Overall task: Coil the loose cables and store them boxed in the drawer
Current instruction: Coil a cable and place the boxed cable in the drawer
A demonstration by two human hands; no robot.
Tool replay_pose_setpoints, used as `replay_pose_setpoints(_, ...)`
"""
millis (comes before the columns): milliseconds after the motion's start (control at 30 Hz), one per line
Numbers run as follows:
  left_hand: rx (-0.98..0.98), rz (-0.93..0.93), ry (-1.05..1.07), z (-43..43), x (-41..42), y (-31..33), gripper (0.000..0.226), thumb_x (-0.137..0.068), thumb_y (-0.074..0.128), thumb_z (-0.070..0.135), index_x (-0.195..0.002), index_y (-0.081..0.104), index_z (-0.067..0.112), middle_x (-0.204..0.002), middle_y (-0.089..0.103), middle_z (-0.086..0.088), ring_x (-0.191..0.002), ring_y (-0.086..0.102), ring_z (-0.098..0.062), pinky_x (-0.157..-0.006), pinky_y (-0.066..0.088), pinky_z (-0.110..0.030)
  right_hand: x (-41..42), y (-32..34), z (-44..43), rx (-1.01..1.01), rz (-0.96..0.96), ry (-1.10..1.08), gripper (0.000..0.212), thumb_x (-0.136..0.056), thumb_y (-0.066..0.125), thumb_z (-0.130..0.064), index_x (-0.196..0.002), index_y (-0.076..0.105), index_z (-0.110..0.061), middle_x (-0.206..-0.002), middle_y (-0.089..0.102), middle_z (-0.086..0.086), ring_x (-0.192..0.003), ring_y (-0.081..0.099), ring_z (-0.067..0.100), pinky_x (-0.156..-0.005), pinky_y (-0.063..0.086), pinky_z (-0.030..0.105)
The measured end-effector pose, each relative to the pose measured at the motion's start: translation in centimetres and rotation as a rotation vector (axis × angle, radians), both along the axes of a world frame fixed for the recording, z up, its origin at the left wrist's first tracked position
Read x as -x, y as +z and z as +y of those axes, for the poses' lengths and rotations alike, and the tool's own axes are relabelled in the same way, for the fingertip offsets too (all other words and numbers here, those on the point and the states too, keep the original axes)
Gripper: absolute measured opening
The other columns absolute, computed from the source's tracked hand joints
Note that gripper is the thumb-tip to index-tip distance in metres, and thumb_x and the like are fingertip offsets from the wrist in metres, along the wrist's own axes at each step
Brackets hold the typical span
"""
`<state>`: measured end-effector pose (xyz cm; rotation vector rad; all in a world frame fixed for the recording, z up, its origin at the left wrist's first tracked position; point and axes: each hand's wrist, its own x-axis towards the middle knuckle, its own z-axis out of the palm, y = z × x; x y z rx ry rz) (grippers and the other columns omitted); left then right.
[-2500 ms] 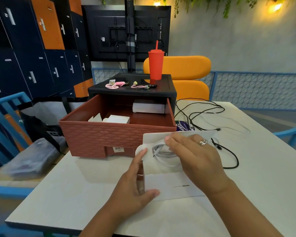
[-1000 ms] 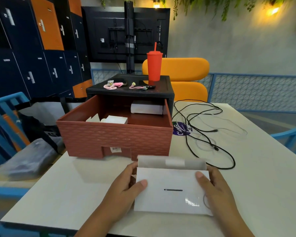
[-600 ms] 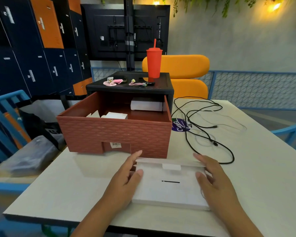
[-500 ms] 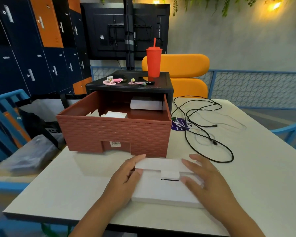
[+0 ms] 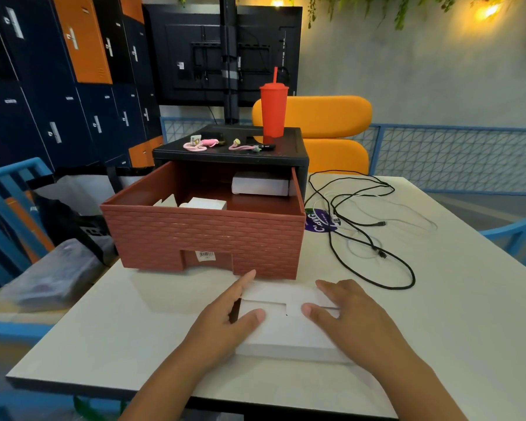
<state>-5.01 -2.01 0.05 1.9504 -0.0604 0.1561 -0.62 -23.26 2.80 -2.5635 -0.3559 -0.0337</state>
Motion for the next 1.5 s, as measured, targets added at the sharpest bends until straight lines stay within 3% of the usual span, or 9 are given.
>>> replay_pose_setpoints(200, -0.036, -0.002, 0.001, -0.2, 0.3, 0.3, 0.054, -0.087, 0.061, 0.031, -0.125, 0.033, 0.058, -0.124, 0.03, 0.043, -0.113, 0.031, 0.024, -0.094, 0.026, -0.007, 0.5, 0.0, 0.1, 0.006, -0.072, -0.026, 0.044, -0.086, 0.041, -0.059, -0.125, 0.044, -0.038, -0.115, 0.044, -0.012, -0.099, 0.053, 0.014, -0.078, 0.041, 0.026)
replay_pose_setpoints(367, -0.063, -0.047, 0.022, -0.4, 0.7, 0.5, 0.037, -0.083, 0.067, 0.036, -0.111, 0.047, 0.049, -0.114, 0.051, 0.031, -0.098, 0.051, 0.015, -0.075, 0.039, -0.001, 1.0, -0.3, 0.1, -0.044, -0.136, -0.053, 0.044, -0.085, 0.043, -0.061, -0.12, 0.047, -0.035, -0.114, 0.046, -0.012, -0.098, 0.05, 0.013, -0.071, 0.035, 0.026)
replay_pose_setpoints(500, -0.18, -0.029, 0.0, -0.3, 1.0, 0.9, 0.052, -0.067, 0.069, 0.056, -0.112, 0.043, 0.052, -0.118, 0.044, 0.032, -0.108, 0.047, 0.009, -0.09, 0.043, -0.016, 1.5, -0.9, 0.0, -0.103, -0.173, -0.062, 0.039, -0.083, 0.047, -0.059, -0.114, 0.048, -0.035, -0.112, 0.044, -0.012, -0.099, 0.049, 0.014, -0.073, 0.037, 0.026)
replay_pose_setpoints(700, -0.852, -0.118, -0.036, -2.3, 1.1, 4.0, 0.095, -0.046, 0.054, 0.081, -0.128, 0.032, 0.04, -0.122, 0.026, 0.029, -0.124, 0.015, 0.003, -0.111, 0.002, -0.026, 2.9, -1.7, -0.3, -0.351, -0.177, -0.097, 0.031, -0.077, 0.065, -0.045, -0.101, 0.045, -0.044, -0.111, 0.039, -0.019, -0.094, 0.047, -0.01, -0.068, 0.038, 0.01)
replay_pose_setpoints(867, -1.089, -0.168, -0.122, -5.9, 1.0, 4.4, 0.102, -0.06, 0.066, 0.068, -0.141, 0.021, 0.023, -0.142, 0.029, 0.01, -0.135, 0.021, -0.01, -0.114, -0.012, -0.04, 2.8, -1.4, -0.5, -0.525, -0.059, -0.085, 0.047, -0.062, 0.062, -0.051, -0.104, 0.04, -0.051, -0.11, 0.043, -0.022, -0.097, 0.041, -0.018, -0.069, 0.034, 0.005)
replay_pose_setpoints(1000, -0.966, -0.27, -0.162, -7.8, 0.7, 4.4, 0.096, -0.061, 0.071, 0.053, -0.139, 0.022, 0.025, -0.135, 0.032, 0.011, -0.124, 0.028, -0.012, -0.108, 0.011, -0.028, 2.7, -0.2, -1.8, -0.558, -0.048, -0.1, 0.075, -0.047, 0.059, -0.06, -0.118, 0.038, -0.049, -0.107, 0.05, -0.019, -0.091, 0.046, -0.009, -0.067, 0.033, 0.006)
replay_pose_setpoints(1167, -0.643, -0.289, -0.146, -9.6, -0.1, 5.5, 0.09, -0.055, 0.074, 0.042, -0.129, 0.025, 0.038, -0.118, 0.034, 0.021, -0.112, 0.033, -0.007, -0.103, 0.024, -0.031, 2.7, 4.7, -4.6, -0.701, -0.069, 0.042, 0.069, -0.05, 0.07, -0.05, -0.112, 0.042, -0.063, -0.114, 0.056, -0.025, -0.095, 0.059, 0.005, -0.079, 0.048, 0.024)
replay_pose_setpoints(1300, -0.237, -0.168, -0.196, -10.5, -0.5, 6.7, 0.081, -0.057, 0.079, 0.028, -0.12, 0.031, 0.044, -0.114, 0.039, 0.025, -0.108, 0.042, 0.003, -0.09, 0.048, -0.028, 2.9, 6.9, -5.9, -0.845, 0.038, 0.296, 0.106, -0.025, 0.079, -0.068, -0.123, 0.04, -0.06, -0.123, 0.054, -0.03, -0.109, 0.055, -0.005, -0.082, 0.05, 0.022)
replay_pose_setpoints(1500, 0.144, 0.002, -0.341, -10.4, -1.7, 6.0, 0.088, -0.052, 0.081, 0.017, -0.118, 0.034, 0.051, -0.123, 0.052, 0.016, -0.118, 0.047, -0.001, -0.087, 0.054, -0.033, 1.3, 4.8, -5.0, -0.86, 0.142, 0.448, 0.107, -0.039, 0.086, -0.037, -0.133, 0.038, -0.045, -0.129, 0.057, -0.011, -0.119, 0.055, 0.013, -0.093, 0.051, 0.039)
